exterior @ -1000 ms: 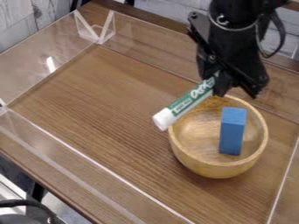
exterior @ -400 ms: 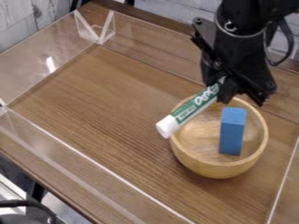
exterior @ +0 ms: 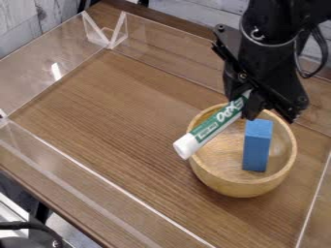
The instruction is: Put the green marker in the brown bowl
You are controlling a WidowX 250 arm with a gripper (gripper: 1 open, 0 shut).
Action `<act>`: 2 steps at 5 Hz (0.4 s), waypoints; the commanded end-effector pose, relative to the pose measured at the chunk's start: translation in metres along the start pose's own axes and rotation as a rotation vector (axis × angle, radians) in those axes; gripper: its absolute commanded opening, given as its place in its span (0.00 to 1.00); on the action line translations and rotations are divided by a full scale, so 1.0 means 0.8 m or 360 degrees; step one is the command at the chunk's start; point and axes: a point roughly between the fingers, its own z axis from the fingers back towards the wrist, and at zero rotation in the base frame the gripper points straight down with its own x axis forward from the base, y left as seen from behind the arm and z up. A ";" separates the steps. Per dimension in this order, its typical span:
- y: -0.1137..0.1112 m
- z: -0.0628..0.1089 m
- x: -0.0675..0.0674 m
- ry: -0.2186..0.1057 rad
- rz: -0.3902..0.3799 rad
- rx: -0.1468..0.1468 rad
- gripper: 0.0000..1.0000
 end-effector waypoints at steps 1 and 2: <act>0.007 0.022 0.009 -0.0089 0.0034 -0.0007 0.00; 0.013 0.028 0.009 -0.0096 0.0056 -0.0012 0.00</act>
